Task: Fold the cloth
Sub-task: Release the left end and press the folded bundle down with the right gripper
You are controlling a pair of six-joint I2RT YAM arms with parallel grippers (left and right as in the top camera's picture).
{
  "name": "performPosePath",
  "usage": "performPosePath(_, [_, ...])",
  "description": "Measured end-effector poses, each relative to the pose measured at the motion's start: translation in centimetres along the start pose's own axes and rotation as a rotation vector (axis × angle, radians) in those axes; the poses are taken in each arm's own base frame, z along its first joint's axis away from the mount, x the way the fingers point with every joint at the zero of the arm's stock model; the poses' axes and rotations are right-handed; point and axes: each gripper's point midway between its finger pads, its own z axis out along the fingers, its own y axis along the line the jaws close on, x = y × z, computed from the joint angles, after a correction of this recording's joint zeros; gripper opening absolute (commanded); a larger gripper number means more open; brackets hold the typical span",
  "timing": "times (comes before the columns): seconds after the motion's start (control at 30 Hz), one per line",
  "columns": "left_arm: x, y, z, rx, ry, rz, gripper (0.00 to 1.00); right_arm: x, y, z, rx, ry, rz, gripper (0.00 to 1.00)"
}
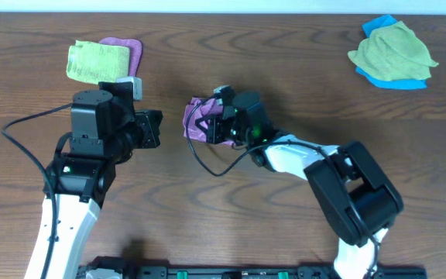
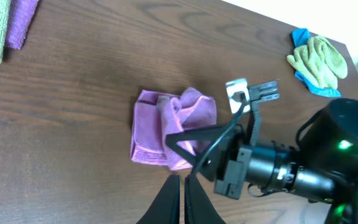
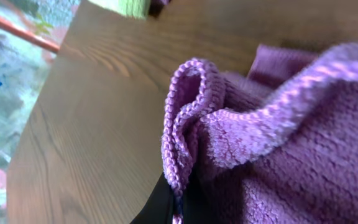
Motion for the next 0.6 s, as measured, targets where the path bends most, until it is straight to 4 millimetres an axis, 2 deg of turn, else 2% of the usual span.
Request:
performPosePath(0.17, [0.1,0.0,0.0,-0.001,0.002,-0.001,0.06,0.9,0.5,0.5,-0.007,0.021,-0.007,0.02])
performPosePath(0.2, [0.1,0.0,0.0,-0.001,0.004,-0.001,0.06,0.9,0.5,0.5,-0.006,0.02,-0.007,0.11])
performPosePath(0.23, [0.1,0.0,0.0,-0.002,0.005,-0.002,0.06,0.9,0.4,0.5,-0.004,0.019,-0.004,0.27])
performPosePath(0.3, [0.2,0.1,0.0,-0.002,0.006,-0.002,0.06,0.8,0.3,0.6,0.006,0.011,-0.006,0.67])
performPosePath(0.4, [0.3,0.1,0.0,-0.004,0.012,-0.004,0.06,0.2,0.4,0.6,0.002,-0.013,-0.021,0.75])
performPosePath(0.5, [0.7,0.2,0.0,-0.008,0.029,-0.011,0.06,-0.9,1.0,0.5,-0.015,-0.056,-0.044,0.74])
performPosePath(0.6, [1.1,0.3,0.0,-0.01,0.045,-0.017,0.06,-1.7,1.2,0.5,-0.018,-0.082,-0.053,0.84])
